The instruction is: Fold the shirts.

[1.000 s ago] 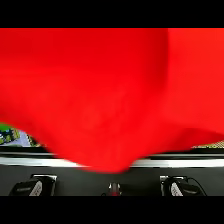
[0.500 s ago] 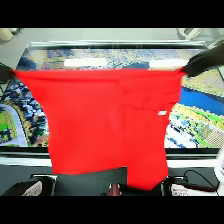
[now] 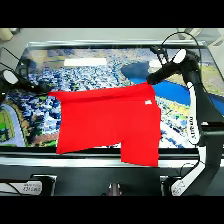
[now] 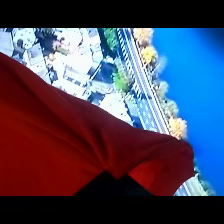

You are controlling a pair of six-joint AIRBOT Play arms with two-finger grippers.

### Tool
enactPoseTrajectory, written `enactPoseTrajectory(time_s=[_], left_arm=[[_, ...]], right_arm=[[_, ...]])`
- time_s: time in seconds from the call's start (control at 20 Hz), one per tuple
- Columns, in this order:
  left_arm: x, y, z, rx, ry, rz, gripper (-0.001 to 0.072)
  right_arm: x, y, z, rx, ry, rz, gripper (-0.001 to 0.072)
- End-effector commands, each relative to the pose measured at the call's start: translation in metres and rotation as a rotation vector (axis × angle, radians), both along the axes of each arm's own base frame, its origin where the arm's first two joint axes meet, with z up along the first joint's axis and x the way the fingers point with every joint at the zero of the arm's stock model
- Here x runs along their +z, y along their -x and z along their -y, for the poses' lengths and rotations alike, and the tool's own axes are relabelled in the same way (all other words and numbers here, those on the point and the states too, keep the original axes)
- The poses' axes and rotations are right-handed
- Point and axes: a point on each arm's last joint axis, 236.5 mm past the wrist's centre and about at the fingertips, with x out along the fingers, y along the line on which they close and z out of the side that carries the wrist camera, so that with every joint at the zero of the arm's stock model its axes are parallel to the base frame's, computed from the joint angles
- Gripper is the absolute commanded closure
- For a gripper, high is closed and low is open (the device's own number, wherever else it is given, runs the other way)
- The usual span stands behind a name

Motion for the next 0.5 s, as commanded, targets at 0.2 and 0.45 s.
enactPoseTrajectory(time_s=[0.2,0.45], left_arm=[[-0.018,0.036,0.026,-0.079,0.085,-0.168,0.0681],[-0.059,0.107,0.06,-0.17,0.129,-0.435,0.0682]], right_arm=[[-0.027,0.065,0.05,0.139,0.168,-0.256,0.069],[-0.058,0.11,0.051,0.12,0.141,-0.465,0.069]])
